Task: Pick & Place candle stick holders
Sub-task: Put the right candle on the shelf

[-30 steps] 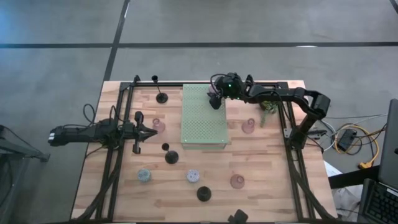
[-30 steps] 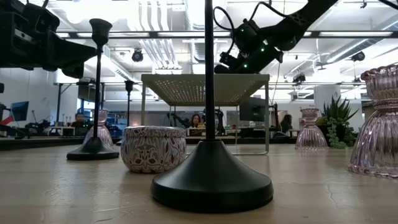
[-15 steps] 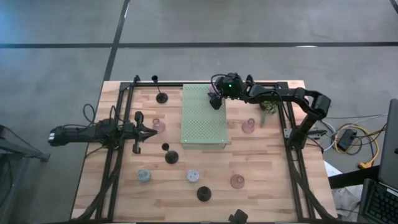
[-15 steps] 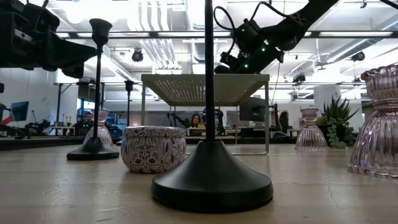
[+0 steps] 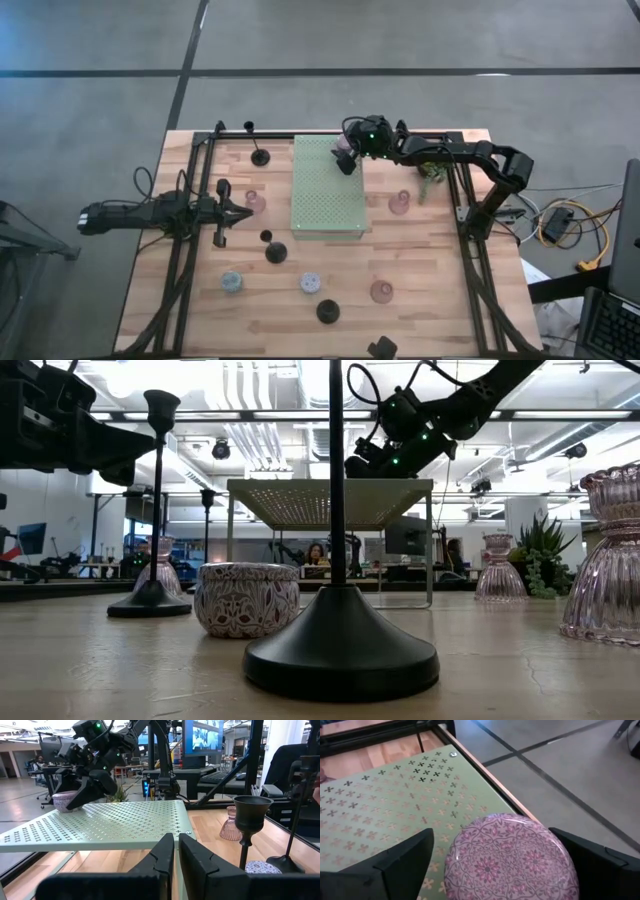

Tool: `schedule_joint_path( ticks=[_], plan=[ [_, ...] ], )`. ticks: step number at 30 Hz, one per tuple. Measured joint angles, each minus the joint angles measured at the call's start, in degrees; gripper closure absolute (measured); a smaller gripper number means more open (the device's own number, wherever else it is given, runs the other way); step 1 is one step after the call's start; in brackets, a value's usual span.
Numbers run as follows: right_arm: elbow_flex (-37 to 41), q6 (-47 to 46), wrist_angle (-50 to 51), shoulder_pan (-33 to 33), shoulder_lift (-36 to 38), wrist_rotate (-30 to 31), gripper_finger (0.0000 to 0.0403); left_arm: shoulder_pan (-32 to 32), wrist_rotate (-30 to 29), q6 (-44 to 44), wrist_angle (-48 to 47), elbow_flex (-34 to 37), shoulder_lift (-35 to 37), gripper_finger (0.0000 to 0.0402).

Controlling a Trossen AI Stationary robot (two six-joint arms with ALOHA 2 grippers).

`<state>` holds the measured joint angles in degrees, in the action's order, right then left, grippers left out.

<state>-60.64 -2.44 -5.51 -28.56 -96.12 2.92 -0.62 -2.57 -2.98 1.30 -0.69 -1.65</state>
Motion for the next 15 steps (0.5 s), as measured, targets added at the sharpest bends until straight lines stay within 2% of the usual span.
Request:
schedule_joint_path(
  ticks=[15],
  plan=[
    [-0.1, 1.4, 0.2, 0.0, 2.6, -0.4, 0.0018, 0.0, 0.0, 0.0, 0.0, 0.0, 0.0, 0.0369]
  ],
)
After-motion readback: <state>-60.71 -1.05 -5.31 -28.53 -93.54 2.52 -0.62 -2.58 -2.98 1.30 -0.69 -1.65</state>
